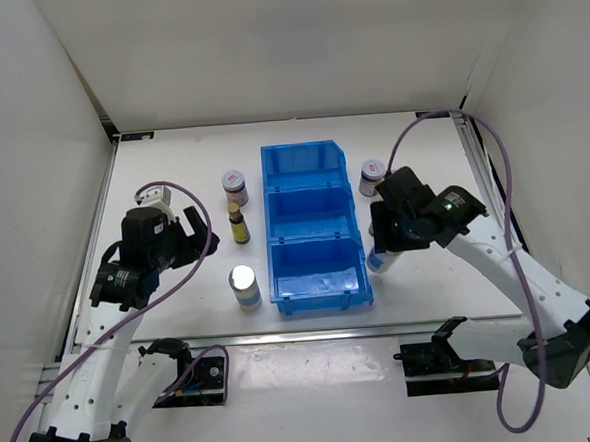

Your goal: Organize the condiment bottles

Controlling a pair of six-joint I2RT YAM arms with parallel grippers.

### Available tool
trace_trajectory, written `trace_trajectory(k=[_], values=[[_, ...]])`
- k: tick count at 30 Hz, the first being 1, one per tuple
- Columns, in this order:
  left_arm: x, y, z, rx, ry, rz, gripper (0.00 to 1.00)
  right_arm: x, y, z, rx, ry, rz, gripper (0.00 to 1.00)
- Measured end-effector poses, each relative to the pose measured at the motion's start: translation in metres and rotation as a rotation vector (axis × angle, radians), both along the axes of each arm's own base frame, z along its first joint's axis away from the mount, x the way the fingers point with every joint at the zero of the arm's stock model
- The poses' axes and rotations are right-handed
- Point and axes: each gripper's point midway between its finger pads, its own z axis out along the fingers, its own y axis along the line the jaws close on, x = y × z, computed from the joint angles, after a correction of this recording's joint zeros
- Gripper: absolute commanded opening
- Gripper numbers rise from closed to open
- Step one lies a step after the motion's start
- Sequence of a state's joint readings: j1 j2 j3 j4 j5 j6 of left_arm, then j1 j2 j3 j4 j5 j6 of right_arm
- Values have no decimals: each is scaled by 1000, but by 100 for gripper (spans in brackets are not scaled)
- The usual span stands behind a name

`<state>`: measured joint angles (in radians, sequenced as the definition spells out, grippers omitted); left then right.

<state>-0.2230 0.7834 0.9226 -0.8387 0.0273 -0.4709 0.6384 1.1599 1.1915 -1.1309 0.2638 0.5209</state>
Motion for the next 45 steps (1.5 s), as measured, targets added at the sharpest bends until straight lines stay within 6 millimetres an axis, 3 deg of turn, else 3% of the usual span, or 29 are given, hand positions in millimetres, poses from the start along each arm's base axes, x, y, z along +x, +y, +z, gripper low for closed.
trace_trajectory(k=[4,7,10,14,18,23,26,28,32,41,45], values=[[-2,-2,2,-6,-10,-13,100,5,37,56,83,-141,118,0],[-4,-6,4,-9,-17,-33,100,1,62,68,95,-175,199,0],[-5,-13,1,-7,-4,-60,100,2,80,46,32,-126,242,0],[-9,-28,-8,-2,39,-114,100,5,92,-3,-63,-38,261,0],[-14,-40,-20,22,91,-151,100,3,94,-33,-101,9,258,12],[-15,-48,-35,33,158,-152,100,6,97,-43,-100,9,248,45],[-18,-49,-42,42,180,-142,100,9,100,-44,-90,-2,244,86],[-19,-48,-44,45,186,-136,100,10,101,-44,-88,-8,236,100],[-20,-50,-47,46,200,-133,100,14,99,-33,-104,-45,222,100],[-30,-66,-54,57,223,-180,100,15,92,34,6,-207,191,100],[-36,-76,-57,93,219,-217,100,6,92,42,32,-223,195,100]])
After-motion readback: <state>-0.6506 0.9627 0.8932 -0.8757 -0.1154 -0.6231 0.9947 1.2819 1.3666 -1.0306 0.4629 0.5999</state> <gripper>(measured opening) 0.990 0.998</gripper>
